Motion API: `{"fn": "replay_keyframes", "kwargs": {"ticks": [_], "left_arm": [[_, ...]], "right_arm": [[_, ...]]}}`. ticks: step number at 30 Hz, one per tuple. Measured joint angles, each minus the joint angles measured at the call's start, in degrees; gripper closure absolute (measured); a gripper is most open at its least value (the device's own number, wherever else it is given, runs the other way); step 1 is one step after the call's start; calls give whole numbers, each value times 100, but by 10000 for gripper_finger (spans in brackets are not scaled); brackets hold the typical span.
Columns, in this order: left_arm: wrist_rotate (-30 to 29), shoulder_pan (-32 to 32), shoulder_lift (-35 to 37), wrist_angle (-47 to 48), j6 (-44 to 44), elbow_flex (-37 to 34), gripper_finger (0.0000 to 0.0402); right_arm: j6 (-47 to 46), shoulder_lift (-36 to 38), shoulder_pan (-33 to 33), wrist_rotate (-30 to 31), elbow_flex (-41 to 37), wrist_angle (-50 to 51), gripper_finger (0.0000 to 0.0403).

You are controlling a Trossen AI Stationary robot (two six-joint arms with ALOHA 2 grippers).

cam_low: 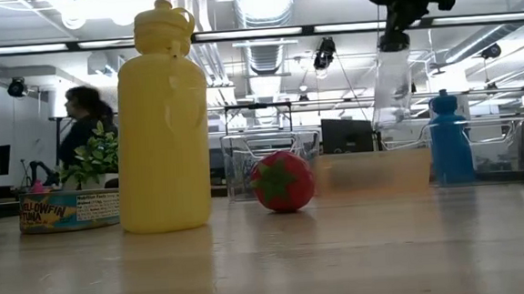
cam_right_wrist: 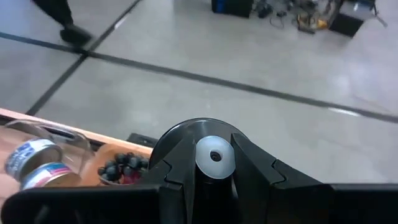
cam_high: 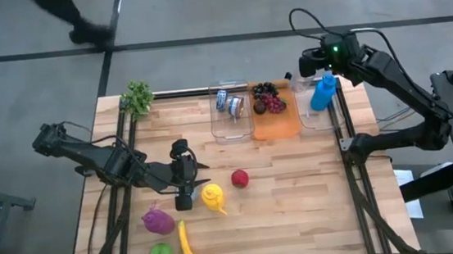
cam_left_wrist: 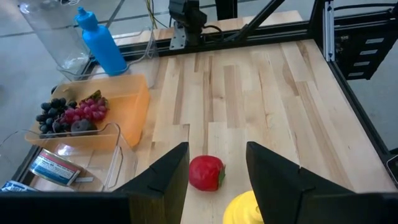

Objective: Pick & Place Food Item
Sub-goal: Put the black tumbler into the right transparent bin

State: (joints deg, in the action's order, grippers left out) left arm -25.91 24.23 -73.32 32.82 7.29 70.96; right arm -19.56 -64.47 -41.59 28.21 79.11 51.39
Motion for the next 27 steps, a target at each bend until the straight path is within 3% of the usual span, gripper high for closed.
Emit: {"fn": "replay_keyframes", "kwargs": {"ticks": [10,27], "left_arm": [[0,-2,0,0,2,0,240],[0,0,0,0,7,-2,238]], "right_arm": [[4,-276,-652,-284,-4,396,326],[17,-713,-708,-277,-286,-66,326]]}}
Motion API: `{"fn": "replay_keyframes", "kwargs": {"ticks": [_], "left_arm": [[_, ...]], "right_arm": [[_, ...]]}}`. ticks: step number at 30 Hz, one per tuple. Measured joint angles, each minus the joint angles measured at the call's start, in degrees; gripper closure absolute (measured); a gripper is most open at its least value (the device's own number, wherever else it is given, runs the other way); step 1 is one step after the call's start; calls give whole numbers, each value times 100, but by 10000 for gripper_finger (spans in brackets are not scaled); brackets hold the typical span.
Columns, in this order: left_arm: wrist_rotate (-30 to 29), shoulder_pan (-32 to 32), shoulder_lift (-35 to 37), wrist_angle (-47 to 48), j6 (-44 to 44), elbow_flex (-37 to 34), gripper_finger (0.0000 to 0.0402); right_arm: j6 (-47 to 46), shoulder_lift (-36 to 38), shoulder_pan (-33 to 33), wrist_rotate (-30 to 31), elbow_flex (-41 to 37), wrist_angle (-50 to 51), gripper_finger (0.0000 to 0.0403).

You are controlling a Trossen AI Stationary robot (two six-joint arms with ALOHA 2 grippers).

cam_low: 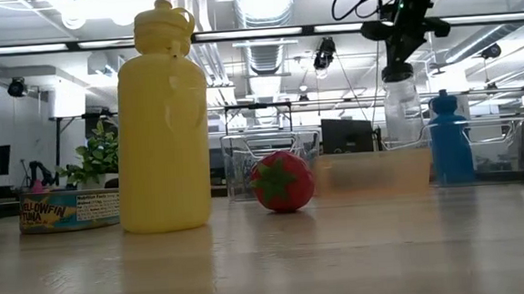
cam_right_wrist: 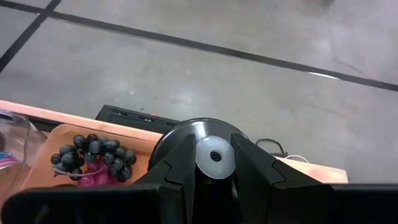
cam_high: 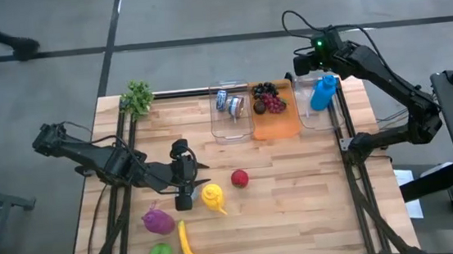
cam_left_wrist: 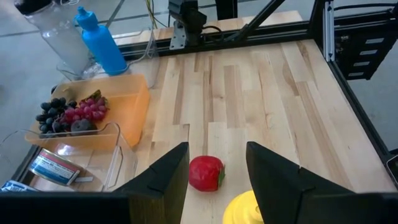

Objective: Pick & Place Food Item
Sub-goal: Put the black tumbler into the right transparent bin

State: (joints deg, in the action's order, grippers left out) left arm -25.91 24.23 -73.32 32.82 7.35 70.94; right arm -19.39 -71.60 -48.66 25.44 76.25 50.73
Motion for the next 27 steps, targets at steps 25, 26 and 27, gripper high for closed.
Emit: {"fn": "replay_keyframes", "kwargs": {"ticks": [25,26,27], "left_arm": [[1,0,0,-2,17,-2,240],[0,-2,0,-2,18,-2,240],[0,-2,0,-2,20,-2,240]], "right_arm": [[-292,226,-11,19,-1325,-960,326],[-298,229,-11,31,-1356,-994,326],[-298,239,-11,25,-1382,-1006,326]]}}
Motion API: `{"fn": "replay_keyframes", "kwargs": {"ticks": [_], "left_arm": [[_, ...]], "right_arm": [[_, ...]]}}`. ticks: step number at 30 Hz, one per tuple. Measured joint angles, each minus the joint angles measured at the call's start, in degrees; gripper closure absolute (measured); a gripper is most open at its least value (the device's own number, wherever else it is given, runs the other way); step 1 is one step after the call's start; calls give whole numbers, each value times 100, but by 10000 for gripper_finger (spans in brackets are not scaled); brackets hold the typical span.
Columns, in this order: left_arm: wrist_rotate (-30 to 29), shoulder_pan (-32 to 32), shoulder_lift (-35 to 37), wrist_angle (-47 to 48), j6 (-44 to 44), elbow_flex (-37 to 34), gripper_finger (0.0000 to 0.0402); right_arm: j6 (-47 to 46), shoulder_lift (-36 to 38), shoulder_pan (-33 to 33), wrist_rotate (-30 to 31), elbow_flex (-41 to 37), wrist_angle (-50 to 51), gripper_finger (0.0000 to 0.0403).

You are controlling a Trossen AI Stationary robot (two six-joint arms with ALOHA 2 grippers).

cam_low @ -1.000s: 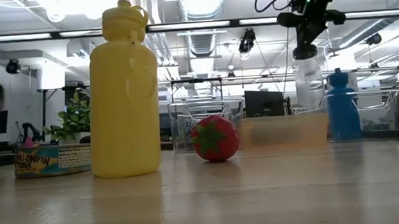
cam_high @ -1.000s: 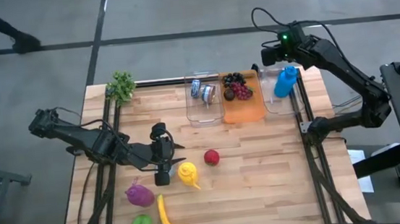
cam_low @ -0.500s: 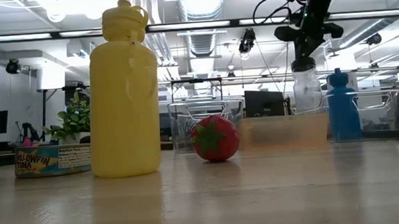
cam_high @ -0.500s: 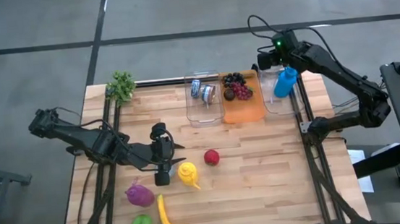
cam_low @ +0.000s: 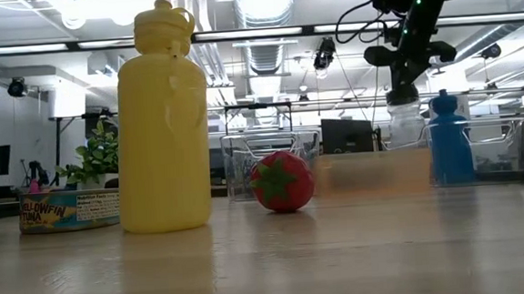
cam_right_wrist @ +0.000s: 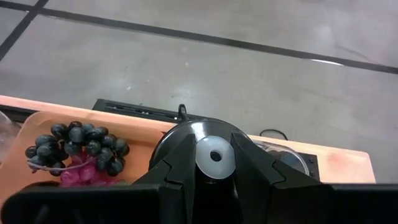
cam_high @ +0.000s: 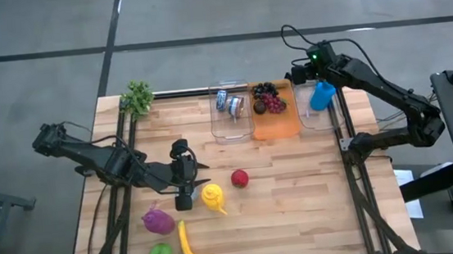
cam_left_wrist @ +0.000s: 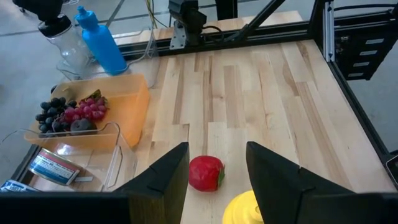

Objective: Pick & Place Food Item
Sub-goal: Put the black tumbler into the right transparent bin, then put the yellow tumbler into the right transparent bin

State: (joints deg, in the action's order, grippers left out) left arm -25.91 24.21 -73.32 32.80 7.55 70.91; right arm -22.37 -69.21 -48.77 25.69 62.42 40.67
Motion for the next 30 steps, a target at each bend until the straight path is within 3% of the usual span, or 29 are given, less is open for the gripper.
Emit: {"fn": "replay_keyframes", "kwargs": {"ticks": [9,30], "left_arm": [[0,2,0,-2,-2,0,240],[2,0,0,-22,-2,0,240]], "right_arm": [[-18,53,0,-32,19,93,321],[-9,179,1,-82,191,171,222]]}}
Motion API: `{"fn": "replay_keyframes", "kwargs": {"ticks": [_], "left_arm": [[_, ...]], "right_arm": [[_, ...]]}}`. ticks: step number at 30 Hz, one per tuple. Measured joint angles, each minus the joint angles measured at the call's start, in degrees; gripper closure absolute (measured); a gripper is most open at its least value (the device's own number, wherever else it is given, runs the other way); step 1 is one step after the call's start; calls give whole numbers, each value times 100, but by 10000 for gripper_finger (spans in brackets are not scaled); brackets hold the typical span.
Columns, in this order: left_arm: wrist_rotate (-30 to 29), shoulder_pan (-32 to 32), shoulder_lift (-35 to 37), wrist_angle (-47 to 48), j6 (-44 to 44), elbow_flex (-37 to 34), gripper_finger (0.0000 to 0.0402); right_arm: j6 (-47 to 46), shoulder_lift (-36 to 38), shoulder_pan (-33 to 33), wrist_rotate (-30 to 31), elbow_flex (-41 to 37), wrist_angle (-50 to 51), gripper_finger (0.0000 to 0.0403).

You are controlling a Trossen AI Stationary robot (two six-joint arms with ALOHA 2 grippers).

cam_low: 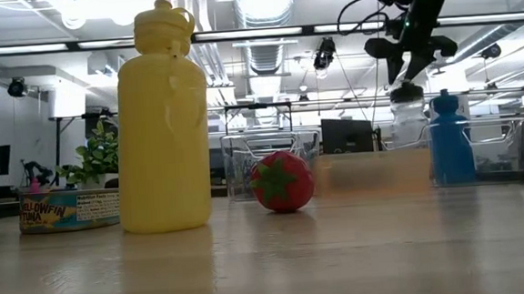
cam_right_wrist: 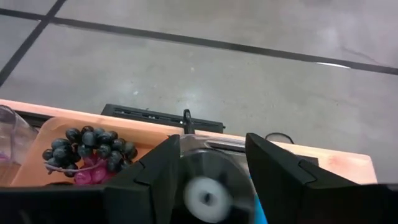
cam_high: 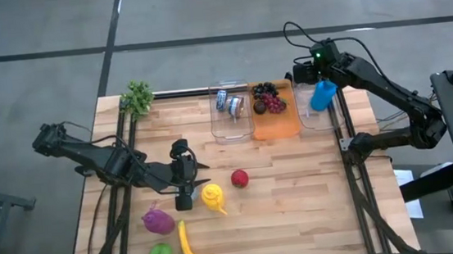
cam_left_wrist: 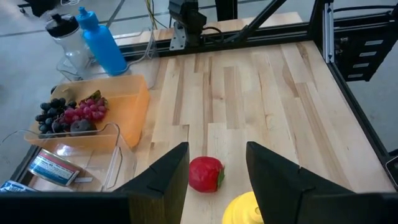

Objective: Pick & Place Food Item
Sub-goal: Put the yellow tumbler into the right transparent bin

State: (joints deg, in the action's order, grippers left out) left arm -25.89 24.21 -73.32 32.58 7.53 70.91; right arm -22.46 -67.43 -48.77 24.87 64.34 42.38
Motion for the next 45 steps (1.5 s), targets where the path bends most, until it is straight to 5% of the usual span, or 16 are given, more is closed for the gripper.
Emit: {"fn": "replay_keyframes", "kwargs": {"ticks": [10,17,34,45], "left_arm": [[-2,-2,0,0,-2,0,240],[-2,-2,0,31,-2,0,239],[-2,-2,0,70,-2,0,242],[-4,-2,0,222,-2,0,244]], "right_arm": [[298,573,199,-361,475,1004,204],[469,1032,783,-574,597,1146,227],[398,1097,3958,-416,480,552,367],[916,624,5733,-85,-3,-962,394]]}}
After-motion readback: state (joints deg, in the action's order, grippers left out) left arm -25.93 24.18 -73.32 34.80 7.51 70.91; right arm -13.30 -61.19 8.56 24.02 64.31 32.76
